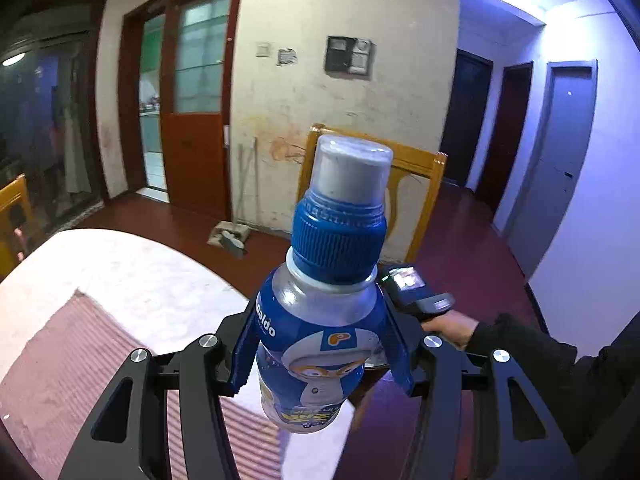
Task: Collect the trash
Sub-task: 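Open both tools above the bin, dropping the pouch and bottle inside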
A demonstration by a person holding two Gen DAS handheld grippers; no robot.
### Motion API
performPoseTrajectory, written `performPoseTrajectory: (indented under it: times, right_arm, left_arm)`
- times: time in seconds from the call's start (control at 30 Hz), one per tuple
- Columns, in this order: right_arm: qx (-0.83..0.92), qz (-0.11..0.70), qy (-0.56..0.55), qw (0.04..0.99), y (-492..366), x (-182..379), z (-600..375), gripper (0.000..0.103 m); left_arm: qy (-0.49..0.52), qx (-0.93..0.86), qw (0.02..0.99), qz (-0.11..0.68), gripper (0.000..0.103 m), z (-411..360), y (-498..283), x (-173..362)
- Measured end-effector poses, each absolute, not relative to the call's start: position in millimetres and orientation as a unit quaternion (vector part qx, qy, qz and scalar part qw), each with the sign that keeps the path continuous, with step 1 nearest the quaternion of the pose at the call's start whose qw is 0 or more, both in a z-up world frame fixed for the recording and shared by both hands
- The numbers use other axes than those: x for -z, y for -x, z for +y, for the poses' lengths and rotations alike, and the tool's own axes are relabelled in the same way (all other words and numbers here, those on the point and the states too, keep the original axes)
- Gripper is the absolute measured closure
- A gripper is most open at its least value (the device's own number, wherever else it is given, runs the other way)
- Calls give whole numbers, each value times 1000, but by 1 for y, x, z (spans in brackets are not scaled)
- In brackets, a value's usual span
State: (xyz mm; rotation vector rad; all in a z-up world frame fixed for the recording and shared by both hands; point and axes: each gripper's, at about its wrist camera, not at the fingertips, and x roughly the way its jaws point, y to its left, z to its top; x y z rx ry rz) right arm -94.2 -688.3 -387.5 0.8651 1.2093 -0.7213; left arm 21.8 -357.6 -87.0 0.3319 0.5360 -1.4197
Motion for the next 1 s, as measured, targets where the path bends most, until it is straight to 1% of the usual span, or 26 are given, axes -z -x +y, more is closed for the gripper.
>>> performPoseTrajectory:
  times: [0.13, 0.3, 0.43, 0.63, 0.83, 0.9, 0.93, 0.97, 1.0]
  right_arm:
    - [347, 476, -416, 693, 126, 359, -691, 16]
    - [394, 382, -433, 715, 181, 299, -694, 14]
    - [420, 338, -434, 722, 218, 267, -697, 14]
    - [434, 311, -437, 724, 253, 251, -696, 14]
    - [442, 305, -446, 716, 273, 249, -704, 14]
    - [442, 303, -448, 715, 272, 249, -703, 14]
    - [442, 302, -448, 717, 271, 248, -702, 14]
    - [441, 299, -446, 719, 271, 244, -700, 14]
    - [441, 297, -444, 721, 271, 241, -700, 14]
  left_arm:
    - [-161, 662, 689, 248, 50, -389, -10, 101]
    - [-166, 692, 654, 258, 50, -445, 0, 123]
    - [-165, 713, 627, 267, 50, -506, 13, 160]
    - [-168, 714, 609, 302, 50, -585, 30, 234]
    - [-284, 662, 600, 348, 49, -633, 55, 306]
    - [-294, 659, 590, 361, 17, -639, 60, 314]
    - [-288, 661, 592, 360, 9, -639, 61, 312]
    - [-279, 665, 595, 355, 6, -637, 61, 308]
    - [-275, 666, 596, 353, 6, -633, 62, 305]
